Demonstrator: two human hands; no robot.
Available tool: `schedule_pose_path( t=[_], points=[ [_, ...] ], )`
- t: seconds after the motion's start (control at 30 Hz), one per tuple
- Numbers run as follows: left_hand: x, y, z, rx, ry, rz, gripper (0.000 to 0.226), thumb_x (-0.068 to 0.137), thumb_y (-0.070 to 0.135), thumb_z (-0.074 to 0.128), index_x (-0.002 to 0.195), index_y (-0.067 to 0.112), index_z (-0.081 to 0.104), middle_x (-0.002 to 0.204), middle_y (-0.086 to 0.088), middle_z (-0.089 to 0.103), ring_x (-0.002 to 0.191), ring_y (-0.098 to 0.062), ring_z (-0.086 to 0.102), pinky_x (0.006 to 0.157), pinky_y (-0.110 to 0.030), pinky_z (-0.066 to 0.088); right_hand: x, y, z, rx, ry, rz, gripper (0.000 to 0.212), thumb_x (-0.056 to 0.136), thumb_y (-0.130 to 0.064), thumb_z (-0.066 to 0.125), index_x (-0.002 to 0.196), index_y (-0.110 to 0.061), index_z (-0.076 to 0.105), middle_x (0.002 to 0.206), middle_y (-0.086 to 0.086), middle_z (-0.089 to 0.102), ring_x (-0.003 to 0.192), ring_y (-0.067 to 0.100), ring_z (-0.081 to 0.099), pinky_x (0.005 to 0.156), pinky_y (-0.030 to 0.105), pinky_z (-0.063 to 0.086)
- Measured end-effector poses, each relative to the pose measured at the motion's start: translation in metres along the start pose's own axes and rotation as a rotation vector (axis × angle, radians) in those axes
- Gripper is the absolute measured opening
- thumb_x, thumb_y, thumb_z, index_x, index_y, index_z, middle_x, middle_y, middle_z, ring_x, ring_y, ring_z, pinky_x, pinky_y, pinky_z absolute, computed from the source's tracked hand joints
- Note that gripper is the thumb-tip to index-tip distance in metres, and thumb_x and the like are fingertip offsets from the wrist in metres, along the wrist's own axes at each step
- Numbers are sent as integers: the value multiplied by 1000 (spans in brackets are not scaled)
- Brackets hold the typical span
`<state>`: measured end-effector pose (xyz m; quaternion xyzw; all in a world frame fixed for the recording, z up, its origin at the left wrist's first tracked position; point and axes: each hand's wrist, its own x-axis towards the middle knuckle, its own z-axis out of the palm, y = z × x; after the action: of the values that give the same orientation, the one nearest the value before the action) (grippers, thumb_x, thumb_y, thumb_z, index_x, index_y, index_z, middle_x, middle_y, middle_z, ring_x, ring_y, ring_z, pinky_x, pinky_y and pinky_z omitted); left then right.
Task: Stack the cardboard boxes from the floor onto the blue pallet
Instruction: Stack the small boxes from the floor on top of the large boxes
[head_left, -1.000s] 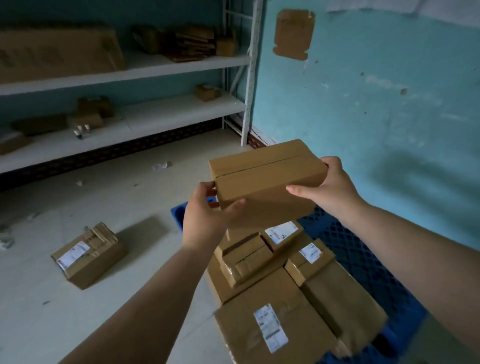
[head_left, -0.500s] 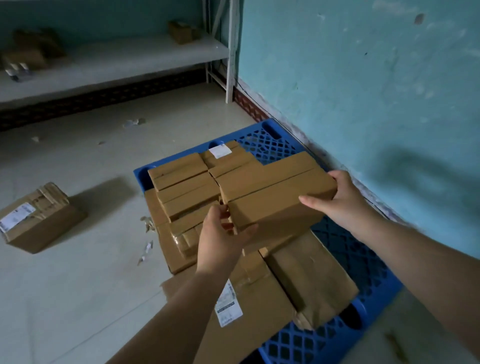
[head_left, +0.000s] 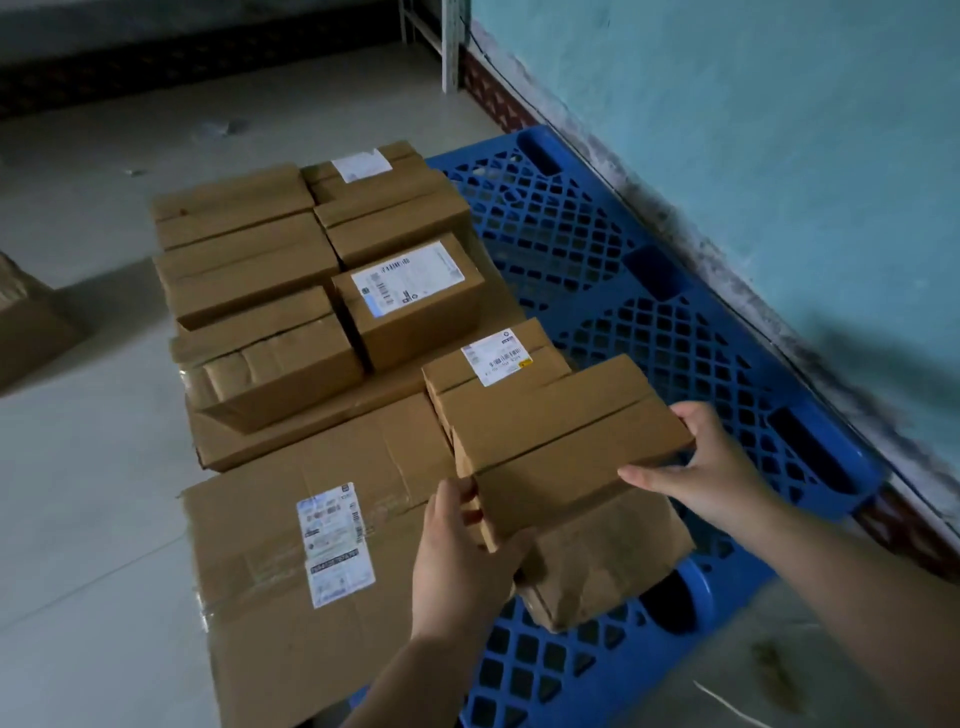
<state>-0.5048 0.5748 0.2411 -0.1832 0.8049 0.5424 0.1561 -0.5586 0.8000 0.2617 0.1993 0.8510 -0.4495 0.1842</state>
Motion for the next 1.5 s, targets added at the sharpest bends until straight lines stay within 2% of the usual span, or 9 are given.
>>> schedule_pose_path(
  t=[0.37,0.53,0.7,0.9,1.03,1.1,1.17,1.27,1.5],
  points=[
    [42,-72,58,77,123,22,58,68,24,77,117,27,45,119,11,52,105,-7,54,84,-32,54,65,79,45,47,-19,-29,76,64,-19,84,121,-26,33,91,-24,42,95,16,62,91,35,47],
    [49,-81,67,77,184,120,63,68,28,77,121,25,44,118,13,51,104,-4,52,84,-26,53,84,92,49,101,26,-105,82,63,-23,84,130,-25,36,119,-12,42,115,10,42,101,35,36],
    [52,-79,81,-31,125,83,56,70,33,74,117,30,44,120,11,52,107,-6,53,86,-33,55,93,95,39,102,60,-154,81,64,-19,83,130,-26,38,122,-9,47,115,12,42,97,31,33],
    [59,-76,67,-20,139,74,51,77,33,69,121,30,43,122,11,53,106,-7,54,87,-31,53,93,85,51,69,70,-121,92,57,-38,85,133,-34,34,137,-1,47,129,21,41,108,47,34],
    [52,-65,40,112,199,123,56,80,42,62,130,30,38,121,16,47,102,-3,48,73,-18,44,75,50,59,-71,173,-165,96,67,-37,80,144,-27,22,153,2,24,139,24,25,108,43,30],
    [46,-60,16,112,253,126,57,81,41,62,131,30,37,121,14,48,103,-2,47,74,-18,43,63,23,65,-271,303,-331,94,69,-35,78,144,-18,24,156,7,16,144,26,8,111,47,23],
    [40,-57,-16,147,318,156,61,81,37,63,134,29,34,119,14,47,106,-3,44,81,-20,42,55,-8,78,-583,349,-560,87,67,-32,79,138,-9,34,152,15,27,144,31,2,114,54,15],
    [33,-59,-75,181,417,156,60,81,33,64,134,28,36,112,17,43,109,-5,44,80,-20,40,45,-59,113,-857,284,-752,81,60,-33,82,127,-12,42,143,18,41,140,35,9,106,61,15],
    [30,-94,-233,107,617,78,56,78,31,68,128,30,41,111,11,51,104,-12,52,69,-29,42,-2,-183,247,-872,122,-970,88,60,-39,81,131,-19,34,138,10,50,137,32,31,105,57,29]
  ],
)
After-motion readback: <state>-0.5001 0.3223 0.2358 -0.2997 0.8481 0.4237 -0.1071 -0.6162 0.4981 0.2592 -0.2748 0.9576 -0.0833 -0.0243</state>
